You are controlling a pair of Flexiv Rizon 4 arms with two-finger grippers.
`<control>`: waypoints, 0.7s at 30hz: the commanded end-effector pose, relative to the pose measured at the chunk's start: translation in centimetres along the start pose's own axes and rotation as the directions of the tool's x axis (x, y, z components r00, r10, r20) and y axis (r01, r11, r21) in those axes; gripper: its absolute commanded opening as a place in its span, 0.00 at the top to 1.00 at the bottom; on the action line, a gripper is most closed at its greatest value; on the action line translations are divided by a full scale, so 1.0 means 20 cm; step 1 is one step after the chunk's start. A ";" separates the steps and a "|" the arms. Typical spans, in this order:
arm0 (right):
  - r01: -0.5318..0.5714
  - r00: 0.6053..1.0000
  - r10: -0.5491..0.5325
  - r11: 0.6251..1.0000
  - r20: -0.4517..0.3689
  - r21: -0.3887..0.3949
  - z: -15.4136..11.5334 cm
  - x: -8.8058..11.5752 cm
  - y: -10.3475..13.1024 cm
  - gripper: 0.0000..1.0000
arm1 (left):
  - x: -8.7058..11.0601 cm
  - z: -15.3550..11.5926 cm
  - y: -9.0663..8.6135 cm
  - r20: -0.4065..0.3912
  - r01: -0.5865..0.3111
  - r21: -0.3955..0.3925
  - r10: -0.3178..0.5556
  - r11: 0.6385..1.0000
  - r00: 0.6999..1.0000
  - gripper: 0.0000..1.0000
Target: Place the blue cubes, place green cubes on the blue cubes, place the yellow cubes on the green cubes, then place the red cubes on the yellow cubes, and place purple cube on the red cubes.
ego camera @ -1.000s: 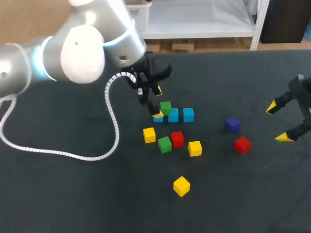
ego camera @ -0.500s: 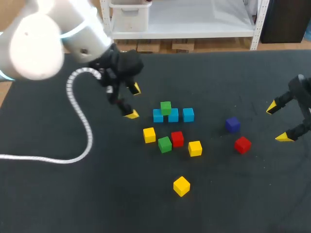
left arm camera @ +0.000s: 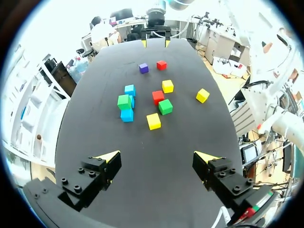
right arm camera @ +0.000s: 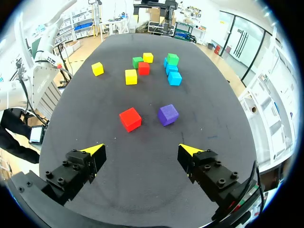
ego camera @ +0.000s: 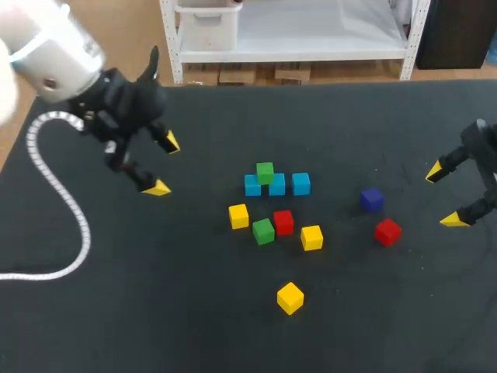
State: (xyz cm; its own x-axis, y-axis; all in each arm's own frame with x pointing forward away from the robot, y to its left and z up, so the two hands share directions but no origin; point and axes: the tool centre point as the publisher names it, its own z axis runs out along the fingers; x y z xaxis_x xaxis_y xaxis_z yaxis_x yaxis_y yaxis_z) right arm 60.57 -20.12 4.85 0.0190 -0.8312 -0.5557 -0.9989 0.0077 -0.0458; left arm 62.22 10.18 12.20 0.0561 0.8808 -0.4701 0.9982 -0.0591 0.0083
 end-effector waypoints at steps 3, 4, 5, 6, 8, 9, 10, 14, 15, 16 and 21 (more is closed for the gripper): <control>0.001 1.000 -0.001 1.000 0.002 0.000 0.00 0.00 0.00 0.00 | 0.09 -0.07 -0.06 0.053 -0.006 -0.016 0.007 1.000 0.999 0.00; 0.001 1.000 -0.001 1.000 0.002 0.000 0.00 0.00 0.00 0.00 | 0.09 -0.08 -0.06 0.053 -0.010 -0.013 0.010 1.000 0.999 0.00; 0.001 1.000 -0.001 1.000 0.002 0.000 0.00 0.00 0.00 0.00 | 0.10 -0.08 -0.05 0.055 -0.013 -0.011 0.013 1.000 0.998 0.00; 0.001 1.000 -0.001 1.000 0.002 0.000 0.00 0.00 0.00 0.00 | 0.10 -0.08 -0.05 0.059 -0.015 -0.009 0.016 1.000 0.998 0.00; 0.001 1.000 -0.001 1.000 0.002 0.000 0.00 0.00 0.00 0.00 | 0.11 -0.08 -0.05 0.059 -0.021 -0.003 0.021 1.000 0.998 0.00; 0.001 1.000 -0.001 1.000 0.002 0.000 0.00 0.00 0.00 0.00 | 0.11 -0.08 -0.04 0.060 -0.021 -0.003 0.022 1.000 0.998 0.00; 0.001 1.000 -0.001 1.000 0.002 0.000 0.00 0.00 0.00 0.00 | 0.11 -0.08 -0.04 0.061 -0.022 -0.002 0.022 1.000 0.998 0.00; 0.001 1.000 -0.001 1.000 0.002 0.000 0.00 0.00 0.00 0.00 | 0.11 -0.07 -0.01 0.069 -0.023 -0.001 0.023 1.000 0.997 0.00; 0.001 1.000 -0.001 1.000 0.002 0.000 0.00 0.00 0.00 0.00 | 0.11 -0.08 -0.01 0.070 -0.023 0.000 0.023 1.000 0.997 0.00; 0.001 1.000 -0.001 1.000 0.002 0.000 0.00 0.00 0.00 0.00 | 0.11 -0.08 -0.01 0.072 -0.025 -0.002 0.025 1.000 0.997 0.00; 0.001 1.000 -0.001 1.000 0.002 0.000 0.00 0.00 0.00 0.00 | 0.10 -0.09 0.00 0.088 -0.039 -0.011 0.040 0.999 0.995 0.00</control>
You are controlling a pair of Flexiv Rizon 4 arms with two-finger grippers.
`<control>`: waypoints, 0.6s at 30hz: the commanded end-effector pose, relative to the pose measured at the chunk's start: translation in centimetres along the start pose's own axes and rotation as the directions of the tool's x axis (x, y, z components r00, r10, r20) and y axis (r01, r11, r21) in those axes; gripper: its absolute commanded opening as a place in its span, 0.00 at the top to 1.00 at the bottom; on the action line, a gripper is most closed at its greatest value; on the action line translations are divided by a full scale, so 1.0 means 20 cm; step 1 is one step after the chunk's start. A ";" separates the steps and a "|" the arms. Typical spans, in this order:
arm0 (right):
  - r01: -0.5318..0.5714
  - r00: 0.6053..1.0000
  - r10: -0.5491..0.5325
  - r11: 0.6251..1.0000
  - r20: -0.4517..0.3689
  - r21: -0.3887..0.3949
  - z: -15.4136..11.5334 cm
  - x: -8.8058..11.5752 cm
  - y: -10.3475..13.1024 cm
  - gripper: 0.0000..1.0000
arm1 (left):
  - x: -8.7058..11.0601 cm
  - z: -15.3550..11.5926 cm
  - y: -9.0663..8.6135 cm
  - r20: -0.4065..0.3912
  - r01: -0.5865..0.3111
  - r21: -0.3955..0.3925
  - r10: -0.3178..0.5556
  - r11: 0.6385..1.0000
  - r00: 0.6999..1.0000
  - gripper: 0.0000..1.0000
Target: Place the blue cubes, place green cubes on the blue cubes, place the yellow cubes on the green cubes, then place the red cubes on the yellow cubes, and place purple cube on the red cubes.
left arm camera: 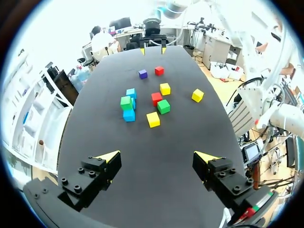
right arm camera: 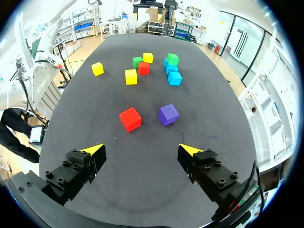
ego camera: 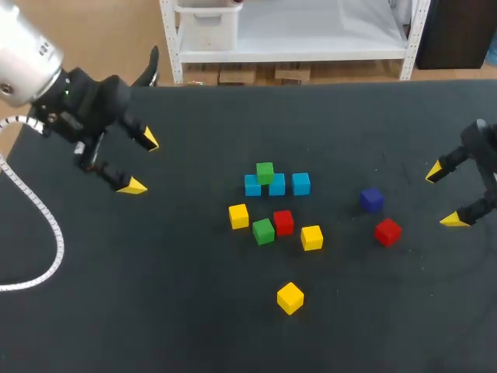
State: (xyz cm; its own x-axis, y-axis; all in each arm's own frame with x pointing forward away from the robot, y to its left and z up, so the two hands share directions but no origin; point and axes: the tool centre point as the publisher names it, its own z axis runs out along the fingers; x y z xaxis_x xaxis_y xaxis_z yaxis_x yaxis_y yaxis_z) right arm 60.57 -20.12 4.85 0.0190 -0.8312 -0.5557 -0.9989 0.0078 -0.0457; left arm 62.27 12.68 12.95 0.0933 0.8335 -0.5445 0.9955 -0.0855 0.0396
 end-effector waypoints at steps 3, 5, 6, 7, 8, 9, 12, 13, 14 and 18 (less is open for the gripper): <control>0.001 1.000 -0.001 1.000 0.002 0.000 0.00 0.00 0.00 0.00 | 0.01 0.00 0.01 0.001 0.000 0.004 0.000 1.000 1.000 0.00; 0.001 1.000 -0.001 1.000 0.002 0.000 0.00 0.00 0.00 0.00 | 0.01 0.00 0.01 0.001 0.000 0.004 0.000 1.000 1.000 0.00; 0.001 1.000 -0.001 1.000 0.002 0.000 0.00 0.00 0.00 0.00 | 0.01 0.00 0.01 0.001 0.000 0.004 0.000 1.000 1.000 0.00; 0.001 1.000 -0.001 1.000 0.002 0.000 0.00 0.00 0.00 0.00 | 0.01 0.00 0.01 0.001 0.000 0.004 0.000 1.000 1.000 0.00; 0.001 1.000 -0.001 1.000 0.002 0.000 0.00 0.00 0.00 0.00 | 0.01 0.00 0.01 0.001 0.000 0.004 0.000 1.000 1.000 0.00; 0.001 1.000 -0.001 1.000 0.002 0.000 0.00 0.00 0.00 0.00 | 0.01 0.00 0.01 0.001 0.000 0.004 0.000 1.000 1.000 0.00; 0.076 0.995 -0.076 0.997 -0.060 -0.006 -0.01 -0.13 -0.05 0.00 | 0.01 0.00 0.01 0.001 0.000 0.004 0.000 1.000 1.000 0.00; 0.106 0.990 -0.108 0.994 -0.089 -0.026 0.01 -0.19 -0.06 0.00 | 0.01 0.00 0.01 0.001 0.000 0.004 0.000 1.000 1.000 0.00; 0.128 0.986 -0.132 0.991 -0.106 -0.038 0.03 -0.24 -0.06 0.00 | 0.01 0.00 0.01 0.001 0.000 0.004 0.000 1.000 1.000 0.00; 0.194 0.972 -0.202 0.978 -0.120 -0.074 0.14 -0.45 -0.07 0.00 | 0.01 0.00 0.01 0.001 0.000 0.004 0.000 1.000 1.000 0.00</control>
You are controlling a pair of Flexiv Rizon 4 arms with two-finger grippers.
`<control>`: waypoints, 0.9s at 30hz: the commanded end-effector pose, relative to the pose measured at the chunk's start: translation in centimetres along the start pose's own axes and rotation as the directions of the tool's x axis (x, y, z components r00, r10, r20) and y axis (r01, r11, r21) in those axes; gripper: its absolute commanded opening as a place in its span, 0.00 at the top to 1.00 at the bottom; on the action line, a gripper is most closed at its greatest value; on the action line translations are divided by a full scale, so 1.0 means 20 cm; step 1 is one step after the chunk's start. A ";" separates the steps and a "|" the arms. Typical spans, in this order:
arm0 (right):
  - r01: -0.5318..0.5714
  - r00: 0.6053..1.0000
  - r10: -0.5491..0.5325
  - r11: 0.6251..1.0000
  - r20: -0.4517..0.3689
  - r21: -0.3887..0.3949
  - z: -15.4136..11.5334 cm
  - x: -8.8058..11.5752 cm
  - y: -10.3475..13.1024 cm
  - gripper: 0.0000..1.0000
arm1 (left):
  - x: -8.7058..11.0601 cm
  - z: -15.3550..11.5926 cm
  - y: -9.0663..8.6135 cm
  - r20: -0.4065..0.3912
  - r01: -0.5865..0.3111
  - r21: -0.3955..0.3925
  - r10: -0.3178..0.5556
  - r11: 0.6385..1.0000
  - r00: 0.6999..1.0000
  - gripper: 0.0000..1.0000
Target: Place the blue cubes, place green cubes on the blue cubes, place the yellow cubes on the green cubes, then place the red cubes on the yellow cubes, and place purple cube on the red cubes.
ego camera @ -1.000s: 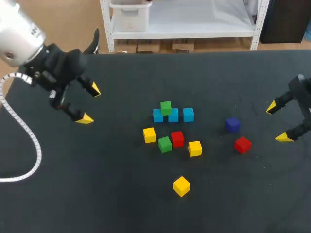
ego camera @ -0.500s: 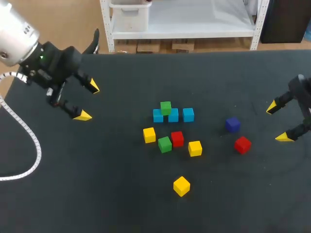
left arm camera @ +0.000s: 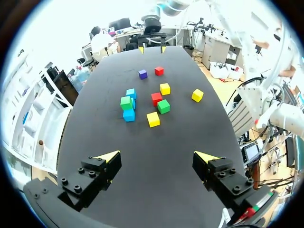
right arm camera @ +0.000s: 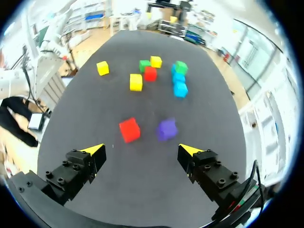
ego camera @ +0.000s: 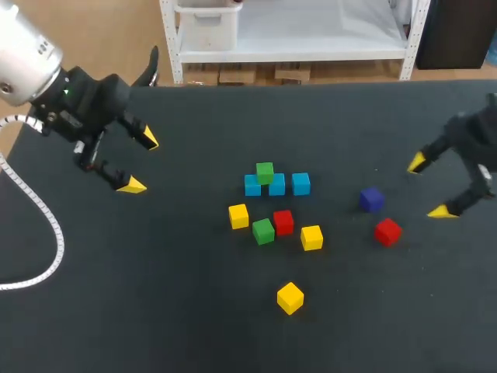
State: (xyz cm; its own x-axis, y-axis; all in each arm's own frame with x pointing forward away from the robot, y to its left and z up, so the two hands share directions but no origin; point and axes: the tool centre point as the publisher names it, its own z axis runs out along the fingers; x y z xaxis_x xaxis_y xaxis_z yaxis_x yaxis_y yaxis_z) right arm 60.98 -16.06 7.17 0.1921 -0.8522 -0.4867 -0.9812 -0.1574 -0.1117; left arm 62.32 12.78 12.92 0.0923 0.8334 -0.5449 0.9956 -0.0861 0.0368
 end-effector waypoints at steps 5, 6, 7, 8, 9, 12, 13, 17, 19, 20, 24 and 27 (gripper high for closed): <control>0.062 0.995 -0.066 0.996 -0.070 -0.057 0.23 -0.43 -0.10 0.00 | 0.00 0.00 0.01 0.000 -0.001 0.001 0.001 1.000 1.000 0.00; 0.065 0.995 -0.069 0.996 -0.066 -0.058 0.25 -0.46 -0.11 0.00 | 0.00 0.00 0.01 0.000 -0.001 0.001 0.001 1.000 1.000 0.00; 0.064 0.996 -0.068 0.996 -0.063 -0.056 0.27 -0.49 -0.11 0.00 | 0.00 0.00 0.01 0.000 -0.001 0.001 0.001 1.000 1.000 0.00; 0.068 0.996 -0.071 0.996 -0.057 -0.057 0.29 -0.52 -0.11 0.00 | 0.00 0.00 0.01 0.000 -0.001 0.001 0.001 1.000 1.000 0.00; 0.073 0.996 -0.076 0.996 -0.051 -0.058 0.31 -0.54 -0.11 0.00 | 0.00 0.00 0.01 0.000 -0.001 0.001 0.001 1.000 1.000 0.00; 0.085 0.995 -0.088 0.994 -0.041 -0.069 0.38 -0.61 -0.11 0.00 | 0.00 0.00 0.01 0.000 -0.001 0.001 0.001 1.000 1.000 0.00; 0.086 0.995 -0.089 0.994 -0.042 -0.070 0.40 -0.63 -0.11 0.00 | 0.00 0.00 0.01 0.000 -0.001 0.001 0.001 1.000 1.000 0.00; 0.101 0.994 -0.105 0.991 -0.036 -0.088 0.47 -0.70 -0.12 0.00 | 0.00 0.00 0.01 0.000 -0.001 0.001 0.001 1.000 1.000 0.00; 0.112 0.993 -0.115 0.989 -0.034 -0.099 0.51 -0.73 -0.13 0.00 | 0.00 0.00 0.01 0.000 -0.001 0.001 0.001 1.000 1.000 0.00; 0.119 0.992 -0.124 0.987 -0.035 -0.109 0.53 -0.75 -0.13 0.00 | 0.00 0.00 0.01 0.000 -0.001 0.001 0.001 1.000 1.000 0.00; 0.147 0.988 -0.152 0.980 -0.030 -0.131 0.61 -0.82 -0.14 0.00 | 0.00 0.00 0.01 0.000 -0.001 0.001 0.001 1.000 1.000 0.00; 0.167 0.984 -0.173 0.976 -0.032 -0.141 0.66 -0.87 -0.15 0.00 | 0.00 0.00 0.01 0.000 -0.001 0.001 0.001 1.000 1.000 0.00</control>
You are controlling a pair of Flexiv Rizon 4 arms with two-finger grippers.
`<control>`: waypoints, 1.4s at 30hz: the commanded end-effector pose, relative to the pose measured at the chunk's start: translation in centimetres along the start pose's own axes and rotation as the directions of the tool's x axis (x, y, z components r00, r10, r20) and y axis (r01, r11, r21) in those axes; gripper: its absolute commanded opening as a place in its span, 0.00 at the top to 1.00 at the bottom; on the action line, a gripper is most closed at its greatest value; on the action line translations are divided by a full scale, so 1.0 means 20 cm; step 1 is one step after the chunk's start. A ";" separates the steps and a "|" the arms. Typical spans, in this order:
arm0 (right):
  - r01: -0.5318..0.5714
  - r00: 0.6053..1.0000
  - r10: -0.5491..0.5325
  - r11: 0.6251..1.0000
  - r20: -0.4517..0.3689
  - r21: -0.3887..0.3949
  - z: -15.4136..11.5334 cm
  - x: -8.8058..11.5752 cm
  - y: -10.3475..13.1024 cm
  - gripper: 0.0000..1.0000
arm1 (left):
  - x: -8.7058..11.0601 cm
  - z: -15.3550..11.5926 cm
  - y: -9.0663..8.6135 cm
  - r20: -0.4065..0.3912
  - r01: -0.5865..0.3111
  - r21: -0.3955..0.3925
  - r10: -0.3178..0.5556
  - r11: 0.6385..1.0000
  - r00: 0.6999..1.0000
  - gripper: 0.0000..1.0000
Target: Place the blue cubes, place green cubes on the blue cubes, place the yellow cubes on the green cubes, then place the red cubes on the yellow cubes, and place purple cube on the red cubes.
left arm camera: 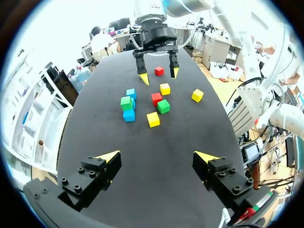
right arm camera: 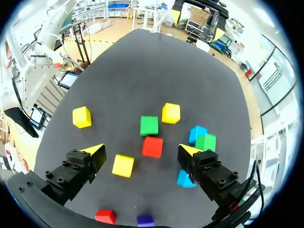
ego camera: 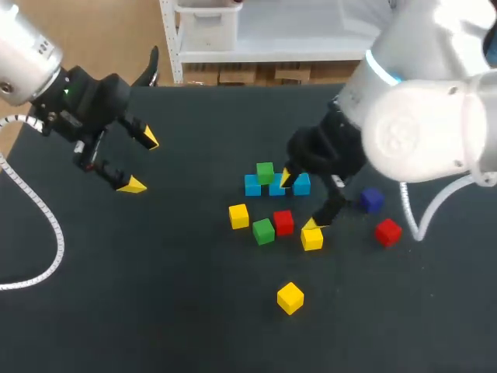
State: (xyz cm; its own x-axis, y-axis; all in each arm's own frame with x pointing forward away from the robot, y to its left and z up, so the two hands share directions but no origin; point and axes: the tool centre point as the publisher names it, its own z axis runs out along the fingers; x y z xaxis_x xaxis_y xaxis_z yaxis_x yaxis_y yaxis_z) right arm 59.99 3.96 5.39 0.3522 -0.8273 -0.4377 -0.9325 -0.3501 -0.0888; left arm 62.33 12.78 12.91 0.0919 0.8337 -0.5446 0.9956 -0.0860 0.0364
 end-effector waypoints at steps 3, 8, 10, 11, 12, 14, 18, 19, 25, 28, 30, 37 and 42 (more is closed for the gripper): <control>0.022 1.000 -0.022 0.999 -0.014 -0.038 0.12 -0.07 -0.07 0.00 | 0.00 0.00 0.01 0.001 -0.002 0.001 0.002 1.000 1.000 0.00; 0.027 0.999 -0.028 0.998 -0.031 -0.052 0.20 -0.10 -0.06 0.00 | 0.00 0.00 0.01 0.001 -0.002 0.001 0.002 1.000 1.000 0.00; 0.022 0.999 -0.025 0.998 -0.043 -0.059 0.22 -0.10 -0.06 0.00 | 0.00 0.00 0.01 0.001 -0.002 0.001 0.002 1.000 1.000 0.00; 0.021 0.999 -0.024 0.998 -0.048 -0.058 0.23 -0.10 -0.05 0.00 | 0.00 0.00 0.01 0.001 -0.002 0.001 0.002 1.000 1.000 0.00; 0.015 0.998 -0.018 0.998 -0.055 -0.059 0.24 -0.10 -0.05 0.00 | 0.00 0.00 0.01 0.001 -0.002 0.001 0.002 1.000 1.000 0.00; 0.010 0.998 -0.014 0.998 -0.068 -0.057 0.25 -0.10 -0.05 0.00 | 0.00 0.00 0.01 0.001 -0.002 0.001 0.002 1.000 1.000 0.00; -0.005 0.996 0.001 0.999 -0.085 -0.053 0.28 -0.09 -0.05 0.00 | 0.00 0.00 0.01 0.001 -0.002 0.001 0.002 1.000 1.000 0.00; -0.009 0.996 0.004 0.999 -0.089 -0.054 0.29 -0.08 -0.04 0.00 | 0.00 0.00 0.01 0.001 -0.002 0.001 0.002 1.000 1.000 0.00; -0.031 0.995 0.026 0.998 -0.101 -0.052 0.32 -0.04 -0.03 0.00 | 0.00 0.00 0.01 0.001 -0.002 0.001 0.002 1.000 1.000 0.00; -0.041 0.994 0.035 0.998 -0.103 -0.051 0.34 -0.02 -0.04 0.00 | 0.00 0.00 0.01 0.001 -0.002 0.001 0.002 1.000 1.000 0.00; -0.045 0.994 0.040 0.998 -0.102 -0.053 0.34 -0.01 -0.04 0.00 | 0.00 0.00 0.01 0.001 -0.002 0.001 0.002 1.000 1.000 0.00; -0.048 0.994 0.042 0.997 -0.097 -0.057 0.36 0.00 -0.06 0.00 | 0.00 0.00 0.01 0.001 -0.002 0.001 0.002 1.000 1.000 0.00; -0.040 0.995 0.034 0.997 -0.094 -0.061 0.36 -0.01 -0.07 0.00 | 0.00 0.00 0.01 0.001 -0.002 0.001 0.002 1.000 1.000 0.00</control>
State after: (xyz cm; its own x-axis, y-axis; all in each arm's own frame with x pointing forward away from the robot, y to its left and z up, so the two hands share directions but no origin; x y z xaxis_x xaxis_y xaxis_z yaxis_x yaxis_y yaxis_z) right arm 60.40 7.63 -0.84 0.3254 -0.8770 -0.3536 -0.9401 -0.3402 -0.0213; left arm 62.33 12.77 12.93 0.0917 0.8339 -0.5442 0.9957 -0.0858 0.0363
